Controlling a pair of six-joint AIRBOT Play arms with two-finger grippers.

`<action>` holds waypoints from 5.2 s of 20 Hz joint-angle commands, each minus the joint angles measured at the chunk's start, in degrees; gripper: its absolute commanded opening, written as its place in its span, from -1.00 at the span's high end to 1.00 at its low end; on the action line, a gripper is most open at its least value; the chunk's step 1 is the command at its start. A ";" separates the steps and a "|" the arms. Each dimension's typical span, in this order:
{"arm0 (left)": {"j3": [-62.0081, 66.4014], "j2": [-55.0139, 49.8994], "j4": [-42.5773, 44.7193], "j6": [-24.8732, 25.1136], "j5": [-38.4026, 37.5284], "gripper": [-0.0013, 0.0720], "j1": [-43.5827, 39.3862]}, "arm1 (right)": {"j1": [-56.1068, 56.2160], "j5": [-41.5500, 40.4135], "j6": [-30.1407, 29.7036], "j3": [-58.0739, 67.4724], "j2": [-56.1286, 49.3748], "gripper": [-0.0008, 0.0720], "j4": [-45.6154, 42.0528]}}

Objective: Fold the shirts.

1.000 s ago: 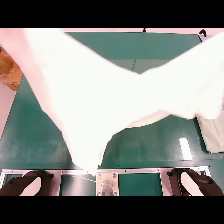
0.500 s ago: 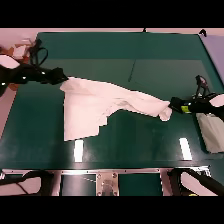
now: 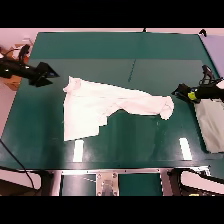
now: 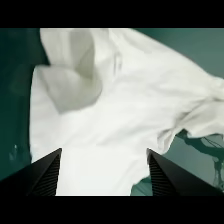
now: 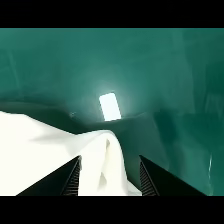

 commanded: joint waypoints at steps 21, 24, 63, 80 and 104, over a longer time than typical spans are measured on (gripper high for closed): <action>-61.31 17.40 -5.77 10.69 13.75 -0.19 4.55 | 2.95 9.90 -7.15 -10.69 5.77 -0.18 13.27; -63.19 17.42 -5.88 11.72 13.79 -0.18 4.57 | 2.93 10.29 -7.17 -13.90 5.77 -0.18 13.29; 45.64 42.38 -9.35 9.01 25.57 0.90 4.57 | 1.40 13.14 -6.62 42.23 33.44 0.94 28.13; 18.01 -12.68 -20.26 25.53 18.10 0.89 -16.15 | 3.10 -9.97 -8.87 0.48 -10.32 0.93 26.82; -51.84 32.28 4.57 0.00 -0.20 -0.65 6.29 | -22.32 9.62 -23.23 -17.29 -3.34 -0.03 29.49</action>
